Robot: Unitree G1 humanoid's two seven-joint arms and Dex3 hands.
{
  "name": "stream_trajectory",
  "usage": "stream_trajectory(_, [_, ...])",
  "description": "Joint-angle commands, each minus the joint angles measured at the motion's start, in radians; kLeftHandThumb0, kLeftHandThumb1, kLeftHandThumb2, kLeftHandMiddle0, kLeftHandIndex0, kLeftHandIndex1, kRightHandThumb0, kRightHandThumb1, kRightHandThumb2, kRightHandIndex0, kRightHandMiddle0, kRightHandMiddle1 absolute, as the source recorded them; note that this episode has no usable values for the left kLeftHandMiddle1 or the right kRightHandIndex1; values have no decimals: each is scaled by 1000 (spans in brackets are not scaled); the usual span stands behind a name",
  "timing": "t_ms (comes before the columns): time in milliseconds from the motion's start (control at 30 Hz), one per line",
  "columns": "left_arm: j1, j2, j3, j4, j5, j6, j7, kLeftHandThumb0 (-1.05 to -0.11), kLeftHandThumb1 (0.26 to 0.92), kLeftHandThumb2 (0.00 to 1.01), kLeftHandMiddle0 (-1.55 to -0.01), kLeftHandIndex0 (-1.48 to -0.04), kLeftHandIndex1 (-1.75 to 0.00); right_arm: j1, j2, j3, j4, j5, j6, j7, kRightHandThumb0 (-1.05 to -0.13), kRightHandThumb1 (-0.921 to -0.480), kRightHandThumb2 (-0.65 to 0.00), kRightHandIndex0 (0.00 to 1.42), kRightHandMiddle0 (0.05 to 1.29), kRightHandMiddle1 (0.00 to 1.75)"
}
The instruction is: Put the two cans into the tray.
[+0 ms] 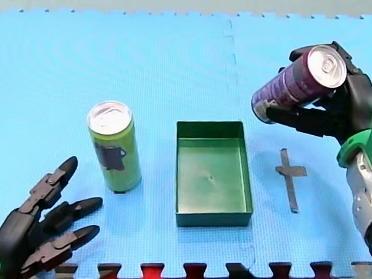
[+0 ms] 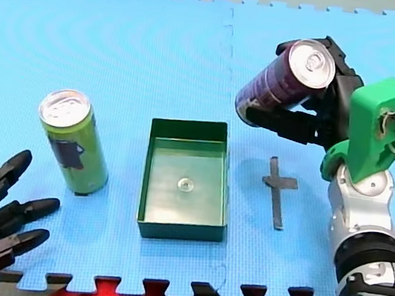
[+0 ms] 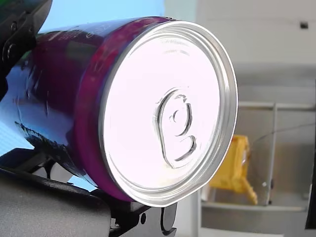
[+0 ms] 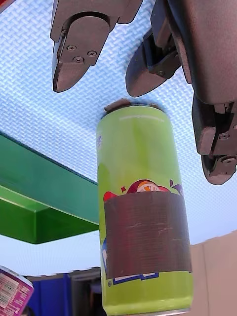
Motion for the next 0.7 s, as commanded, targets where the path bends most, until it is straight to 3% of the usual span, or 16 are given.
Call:
stream_trajectory(0, [-4,2,1,10,-2,-3,-2,-1048,897,0,-447,-163,0,-7,0,-11,-35,36,-11,59,-383,-824,-2,951,557,1746])
stream_trajectory(100, [-9,2,1,16,0,-5,-1,-1048,896,0,-449,-162,0,-5,-1,-14,-56,66,5,127,-376,-822,-1,954,558,1746])
stream_trajectory(167, [-11,1,1,20,0,-6,1,-1048,895,0,-450,-162,0,-5,1,-11,-62,70,13,146,-370,-821,0,955,560,1746])
stream_trajectory(233, [-14,1,1,24,0,-8,1,-1048,894,0,-451,-162,0,-4,5,-5,-64,65,13,146,-367,-820,0,956,560,1746])
stream_trajectory(333, [-21,2,3,35,-1,-11,-2,-1048,891,0,-451,-162,0,-5,16,9,-63,51,14,131,-364,-818,0,957,560,1746])
stream_trajectory(400, [-26,2,4,44,-3,-14,-5,-1048,889,0,-450,-161,0,-11,29,25,-60,32,22,104,-363,-816,0,957,559,1746])
stream_trajectory(533, [-36,1,6,64,-7,-26,-14,-1048,885,0,-448,-162,0,-21,48,53,-57,-3,54,43,-362,-811,0,956,558,1746])
stream_trajectory(667, [-42,1,9,80,-11,-39,-23,-1048,884,0,-447,-162,0,-39,53,69,-32,-26,81,14,-360,-804,0,955,557,1746])
